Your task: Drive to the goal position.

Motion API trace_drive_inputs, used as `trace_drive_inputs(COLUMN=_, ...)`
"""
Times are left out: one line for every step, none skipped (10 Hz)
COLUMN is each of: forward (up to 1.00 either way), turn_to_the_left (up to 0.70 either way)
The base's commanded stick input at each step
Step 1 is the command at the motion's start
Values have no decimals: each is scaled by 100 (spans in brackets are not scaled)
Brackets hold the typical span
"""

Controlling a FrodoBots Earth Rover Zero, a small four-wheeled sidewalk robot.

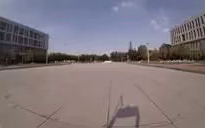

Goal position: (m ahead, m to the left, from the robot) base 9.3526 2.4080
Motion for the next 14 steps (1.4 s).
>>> trace_drive_inputs(forward=100, turn_to_the_left=0)
trace_drive_inputs(forward=100, turn_to_the_left=0)
trace_drive_inputs(forward=100, turn_to_the_left=0)
trace_drive_inputs(forward=100, turn_to_the_left=0)
trace_drive_inputs(forward=100, turn_to_the_left=0)
trace_drive_inputs(forward=100, turn_to_the_left=0)
trace_drive_inputs(forward=100, turn_to_the_left=0)
trace_drive_inputs(forward=100, turn_to_the_left=0)
trace_drive_inputs(forward=100, turn_to_the_left=0)
trace_drive_inputs(forward=100, turn_to_the_left=0)
trace_drive_inputs(forward=100, turn_to_the_left=0)
trace_drive_inputs(forward=100, turn_to_the_left=0)
trace_drive_inputs(forward=100, turn_to_the_left=0)
trace_drive_inputs(forward=100, turn_to_the_left=0)
